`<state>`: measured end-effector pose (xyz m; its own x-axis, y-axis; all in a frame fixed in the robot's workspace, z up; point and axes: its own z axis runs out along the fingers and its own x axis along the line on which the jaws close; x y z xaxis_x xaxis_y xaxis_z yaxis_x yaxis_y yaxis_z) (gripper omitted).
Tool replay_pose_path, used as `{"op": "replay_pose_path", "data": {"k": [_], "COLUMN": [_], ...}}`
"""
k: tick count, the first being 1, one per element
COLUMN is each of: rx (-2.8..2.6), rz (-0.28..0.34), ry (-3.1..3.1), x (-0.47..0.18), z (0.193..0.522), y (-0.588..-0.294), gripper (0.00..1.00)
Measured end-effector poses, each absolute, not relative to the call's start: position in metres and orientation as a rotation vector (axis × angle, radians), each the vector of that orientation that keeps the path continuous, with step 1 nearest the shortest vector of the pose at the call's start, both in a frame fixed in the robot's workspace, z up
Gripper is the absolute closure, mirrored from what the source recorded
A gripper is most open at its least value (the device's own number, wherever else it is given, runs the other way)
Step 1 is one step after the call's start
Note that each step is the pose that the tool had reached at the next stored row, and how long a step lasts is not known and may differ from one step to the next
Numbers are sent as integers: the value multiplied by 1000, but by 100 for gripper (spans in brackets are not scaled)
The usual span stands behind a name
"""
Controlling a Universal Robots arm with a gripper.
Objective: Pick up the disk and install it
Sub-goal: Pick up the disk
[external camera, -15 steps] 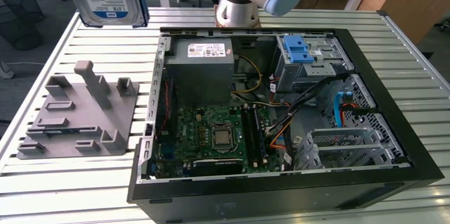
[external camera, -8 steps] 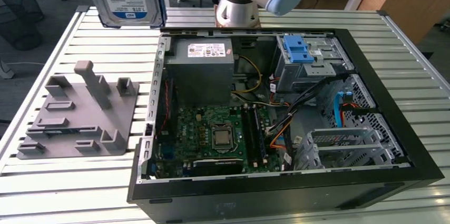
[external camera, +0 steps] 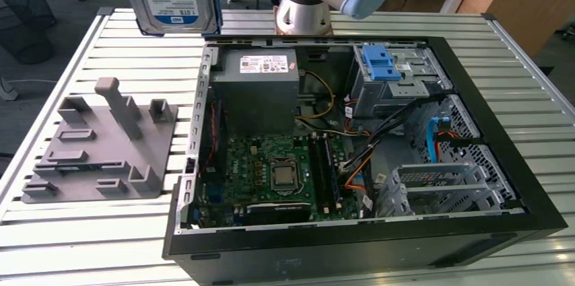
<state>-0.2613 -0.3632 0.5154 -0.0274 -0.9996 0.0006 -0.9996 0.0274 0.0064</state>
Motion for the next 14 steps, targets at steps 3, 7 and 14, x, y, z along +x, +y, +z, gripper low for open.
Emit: {"op": "replay_pose_path", "data": {"k": [3, 7, 14], "rx": [2187, 2187, 2187], "rz": [-6, -6, -6], "ry": [-2248, -2248, -2248], "x": [-261, -260, -258], "z": [515, 515, 515], "y": [-363, -363, -363], "gripper": [64, 64, 64]}}
